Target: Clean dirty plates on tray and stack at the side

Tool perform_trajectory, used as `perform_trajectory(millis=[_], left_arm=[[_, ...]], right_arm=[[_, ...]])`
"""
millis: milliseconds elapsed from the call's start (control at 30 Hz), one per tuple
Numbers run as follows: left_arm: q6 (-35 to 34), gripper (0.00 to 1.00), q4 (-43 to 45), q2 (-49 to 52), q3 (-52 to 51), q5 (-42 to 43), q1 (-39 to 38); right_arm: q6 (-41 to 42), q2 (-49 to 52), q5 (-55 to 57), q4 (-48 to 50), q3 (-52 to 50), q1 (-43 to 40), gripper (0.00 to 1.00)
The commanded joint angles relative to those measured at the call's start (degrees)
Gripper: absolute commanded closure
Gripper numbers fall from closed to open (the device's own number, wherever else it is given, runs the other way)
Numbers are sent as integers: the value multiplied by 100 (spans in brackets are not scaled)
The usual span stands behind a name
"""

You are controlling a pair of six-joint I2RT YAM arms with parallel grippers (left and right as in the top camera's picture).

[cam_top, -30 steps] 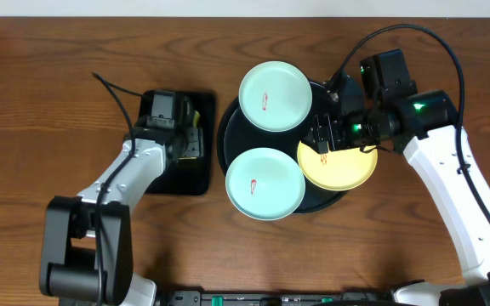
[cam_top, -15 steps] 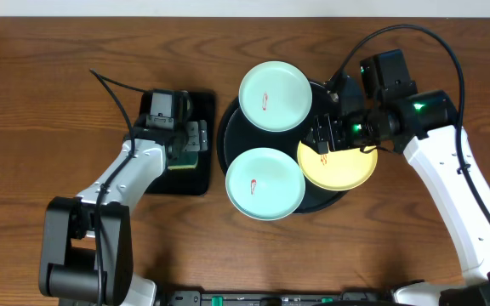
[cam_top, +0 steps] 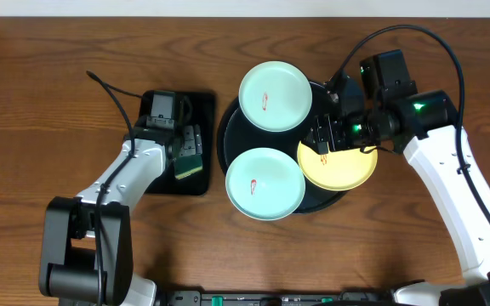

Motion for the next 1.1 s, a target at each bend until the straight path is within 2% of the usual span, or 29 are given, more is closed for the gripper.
perform_trajectory(millis=[0, 100, 367, 500, 633, 767, 1067], left_arm=[[-260, 17, -70, -46, 90, -208, 9], [-588, 17, -245, -46, 92, -210, 15], [-2396, 17, -901, -46, 90, -201, 13], [-2931, 18, -927, -44, 90, -17, 15], [-2999, 21, -905, -39, 90, -4, 15], [-2671, 29, -907, -39, 87, -81, 13], [-2448, 28, -905, 197, 17, -28, 13]], right_arm=[[46, -109, -83, -9, 74, 63, 25], [46, -109, -83, -9, 72, 63, 25], [46, -109, -83, -11, 72, 63, 25], [46, -109, -83, -11, 72, 63, 25], [48, -109, -83, -26, 72, 63, 25], [48, -109, -83, -31, 74, 63, 26], [48, -109, -85, -33, 72, 63, 26]])
